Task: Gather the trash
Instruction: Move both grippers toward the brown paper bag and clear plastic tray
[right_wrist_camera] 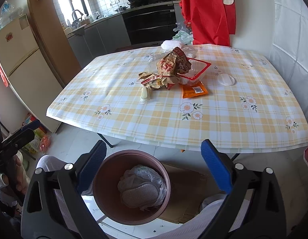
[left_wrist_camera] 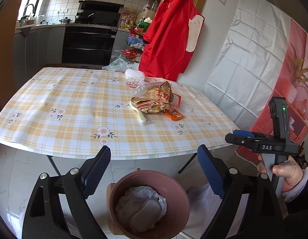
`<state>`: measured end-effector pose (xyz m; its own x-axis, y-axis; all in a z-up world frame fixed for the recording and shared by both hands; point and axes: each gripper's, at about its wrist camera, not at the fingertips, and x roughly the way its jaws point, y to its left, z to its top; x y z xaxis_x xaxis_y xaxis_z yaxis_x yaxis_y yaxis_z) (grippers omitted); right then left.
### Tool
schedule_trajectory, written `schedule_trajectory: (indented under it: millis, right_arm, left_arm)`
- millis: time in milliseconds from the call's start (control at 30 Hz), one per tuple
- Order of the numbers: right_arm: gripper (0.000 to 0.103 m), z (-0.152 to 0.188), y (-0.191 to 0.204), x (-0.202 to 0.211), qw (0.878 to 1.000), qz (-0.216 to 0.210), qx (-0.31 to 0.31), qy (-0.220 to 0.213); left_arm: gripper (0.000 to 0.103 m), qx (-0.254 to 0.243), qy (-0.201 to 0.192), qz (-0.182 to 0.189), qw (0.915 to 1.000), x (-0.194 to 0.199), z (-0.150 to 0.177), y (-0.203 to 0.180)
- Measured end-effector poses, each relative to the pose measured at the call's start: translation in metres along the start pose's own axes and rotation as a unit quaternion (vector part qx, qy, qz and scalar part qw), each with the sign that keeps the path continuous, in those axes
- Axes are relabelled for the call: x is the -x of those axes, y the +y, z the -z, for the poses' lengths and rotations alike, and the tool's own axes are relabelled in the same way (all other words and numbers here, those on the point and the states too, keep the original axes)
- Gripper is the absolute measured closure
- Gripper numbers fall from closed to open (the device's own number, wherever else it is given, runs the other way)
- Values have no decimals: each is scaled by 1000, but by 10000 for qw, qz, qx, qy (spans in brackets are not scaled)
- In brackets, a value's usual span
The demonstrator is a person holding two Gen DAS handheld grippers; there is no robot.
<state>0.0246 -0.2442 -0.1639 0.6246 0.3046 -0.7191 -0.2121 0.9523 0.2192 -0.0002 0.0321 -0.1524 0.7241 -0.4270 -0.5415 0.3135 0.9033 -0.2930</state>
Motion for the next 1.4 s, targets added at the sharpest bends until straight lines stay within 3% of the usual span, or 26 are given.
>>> schedule_trajectory:
  millis: [400,800,933,1167,1400]
  right_arm:
    - [8,-4,-27,-28,9995,148,-197,199]
    - [8,-21,-62,-61,9983,222,-402,355]
    - [8,-40,-72,-79,9982,242,-413,348]
    - [8,-94,-62,-127,9993,255,-213,145]
    - [8,-150,-45,-187,9990,332,-297,-92]
  left_arm:
    - [10,-18,281,-304,9991,-33,-9,12]
    - [10,-303,534,-240,9978,-97,-37,4]
    - [10,-562,552,-336,9963,-128,-58,3]
    - [10,-584,357,-362,9970,-166,-100,25]
    - [10,-409,369,-317,9980,-196,-119,56]
